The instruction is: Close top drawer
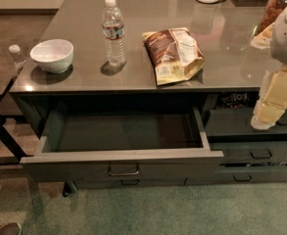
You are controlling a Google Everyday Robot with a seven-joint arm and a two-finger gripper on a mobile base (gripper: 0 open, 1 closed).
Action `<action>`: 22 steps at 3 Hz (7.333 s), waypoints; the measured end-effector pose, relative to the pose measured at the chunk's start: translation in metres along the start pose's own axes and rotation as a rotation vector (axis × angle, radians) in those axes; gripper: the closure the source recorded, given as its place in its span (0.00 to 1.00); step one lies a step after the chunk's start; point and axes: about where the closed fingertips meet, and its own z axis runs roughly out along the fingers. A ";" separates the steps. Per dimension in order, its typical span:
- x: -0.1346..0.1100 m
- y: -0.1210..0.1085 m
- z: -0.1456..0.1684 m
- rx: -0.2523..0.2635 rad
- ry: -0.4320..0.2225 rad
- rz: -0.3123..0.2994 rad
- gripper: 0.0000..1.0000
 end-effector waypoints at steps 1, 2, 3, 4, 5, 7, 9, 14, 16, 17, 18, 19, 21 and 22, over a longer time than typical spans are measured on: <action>0.000 0.000 0.000 0.000 0.000 0.000 0.00; 0.000 0.000 0.000 0.000 0.000 0.000 0.18; 0.000 0.000 0.000 0.000 0.000 0.000 0.42; 0.000 0.000 0.000 0.000 0.000 0.000 0.64; 0.000 0.000 0.000 0.000 0.000 0.000 0.88; 0.015 0.047 0.042 -0.095 0.054 0.018 1.00; 0.020 0.083 0.088 -0.226 0.090 -0.012 1.00; 0.018 0.142 0.246 -0.393 0.062 0.006 1.00; -0.004 0.117 0.298 -0.367 0.038 0.012 1.00; -0.005 0.107 0.315 -0.356 0.036 0.013 1.00; -0.005 0.100 0.326 -0.352 0.035 0.005 1.00; -0.004 0.095 0.337 -0.353 0.026 0.003 1.00; -0.003 0.095 0.340 -0.354 0.023 0.003 0.63; -0.003 0.095 0.340 -0.354 0.024 0.003 0.39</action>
Offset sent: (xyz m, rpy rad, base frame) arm 0.0000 0.0000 0.0000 0.0000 0.0000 0.0000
